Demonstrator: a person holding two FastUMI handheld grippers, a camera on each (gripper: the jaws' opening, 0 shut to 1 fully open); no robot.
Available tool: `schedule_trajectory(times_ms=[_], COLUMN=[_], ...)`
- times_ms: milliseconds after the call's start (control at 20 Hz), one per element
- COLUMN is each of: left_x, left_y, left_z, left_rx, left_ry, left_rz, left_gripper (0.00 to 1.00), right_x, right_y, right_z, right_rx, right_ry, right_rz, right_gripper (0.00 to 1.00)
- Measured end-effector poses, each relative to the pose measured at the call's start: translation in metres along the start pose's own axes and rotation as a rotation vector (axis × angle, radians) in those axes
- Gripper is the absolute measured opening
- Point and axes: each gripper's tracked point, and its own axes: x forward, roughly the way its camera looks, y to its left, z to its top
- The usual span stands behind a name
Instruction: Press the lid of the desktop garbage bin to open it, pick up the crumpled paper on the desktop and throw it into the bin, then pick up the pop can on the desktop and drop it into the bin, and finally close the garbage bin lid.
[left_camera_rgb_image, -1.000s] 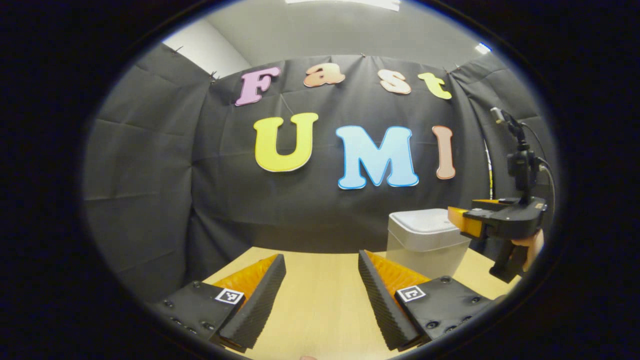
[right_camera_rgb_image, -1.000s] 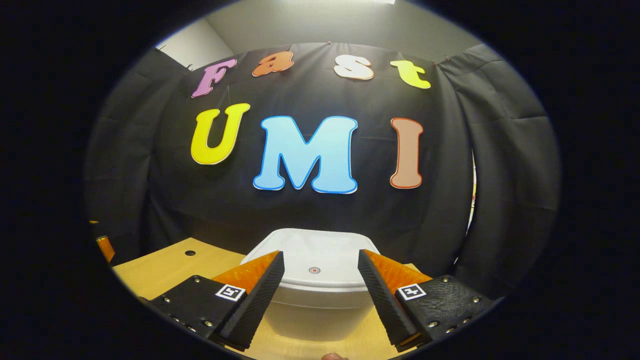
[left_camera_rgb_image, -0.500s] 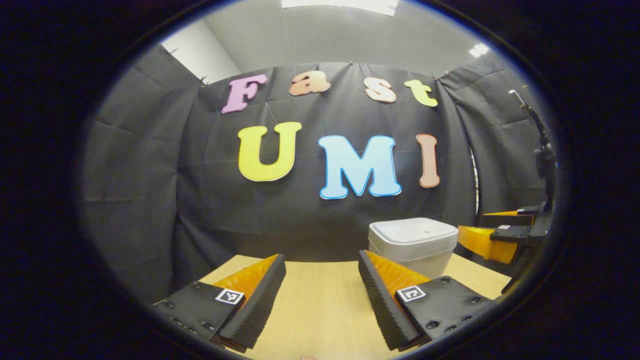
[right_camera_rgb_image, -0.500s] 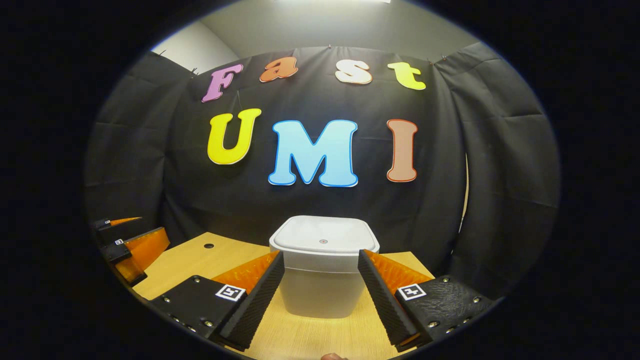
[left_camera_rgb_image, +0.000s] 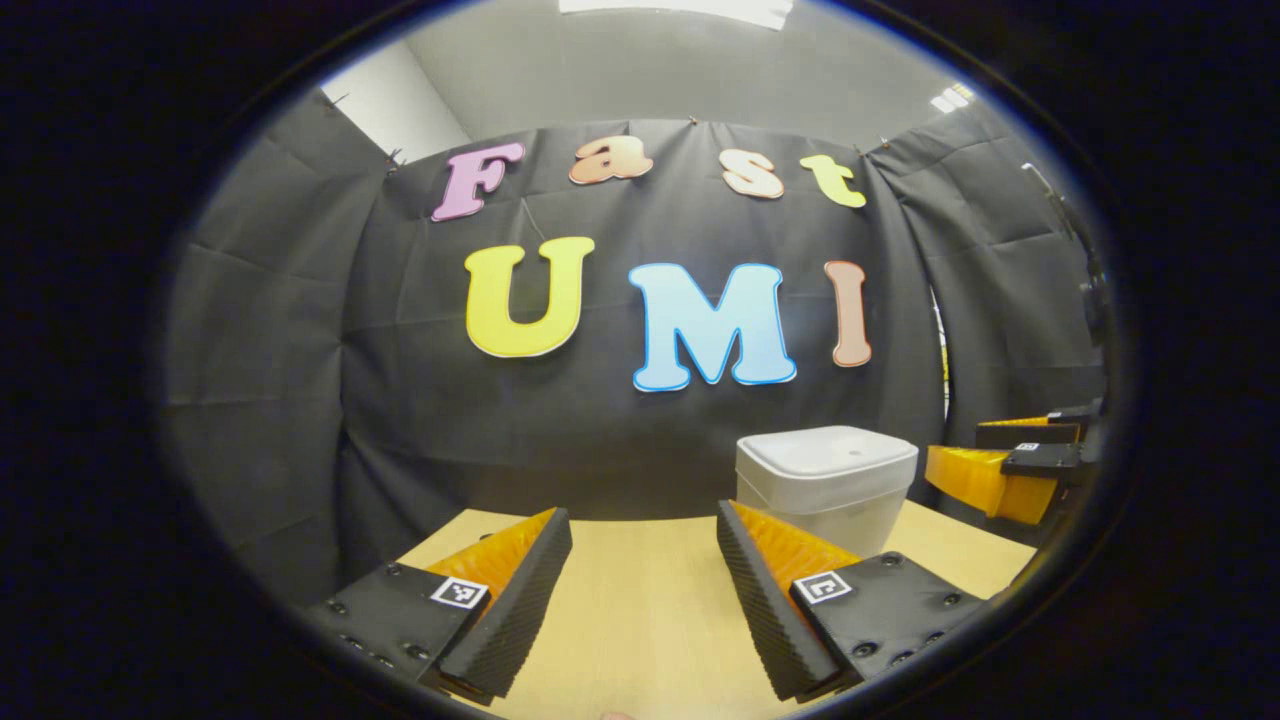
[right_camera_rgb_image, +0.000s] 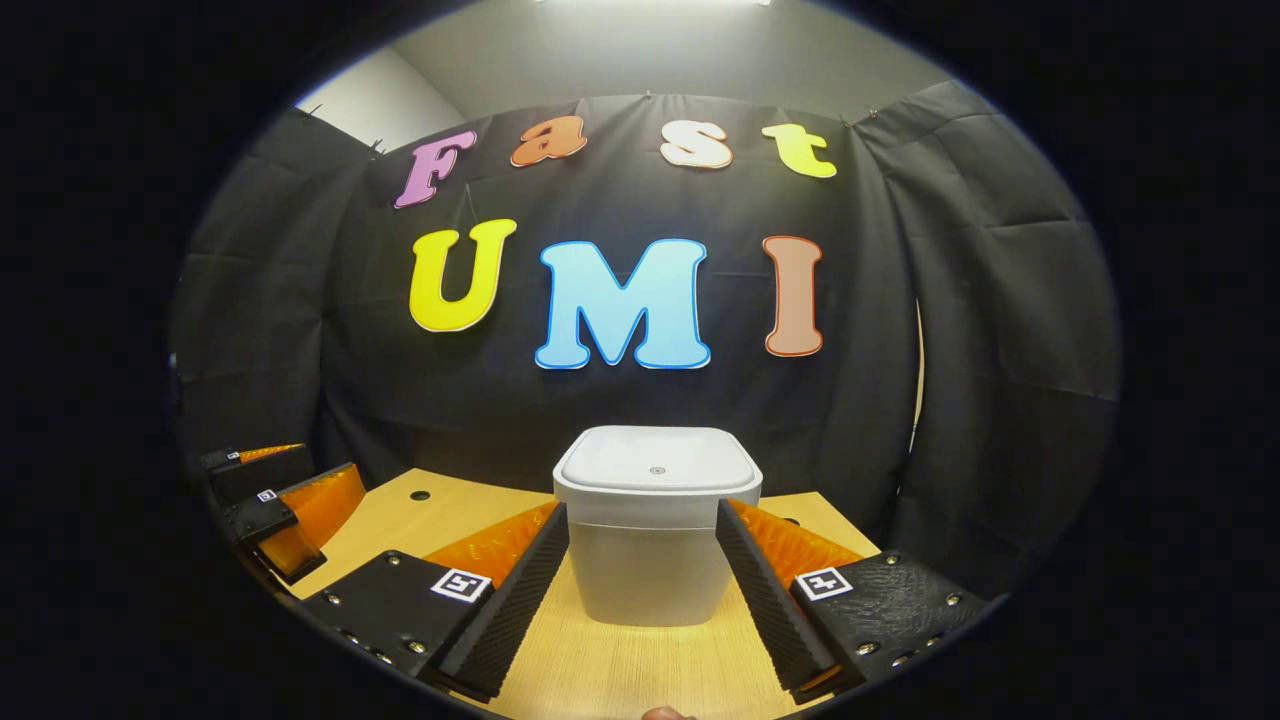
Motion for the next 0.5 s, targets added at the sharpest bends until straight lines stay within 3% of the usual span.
schedule_trajectory(times_ms=[500], left_x=[0.004], left_y=[0.019], left_z=[-0.003], left_rx=[0.015], left_ry=[-0.023], left_rz=[-0.033], left_gripper=[0.96], right_x=[-0.004], right_y=[0.013], right_z=[0.005], right_rx=[-0.058], right_ry=[-0.013], right_rz=[-0.048], right_gripper=[0.93])
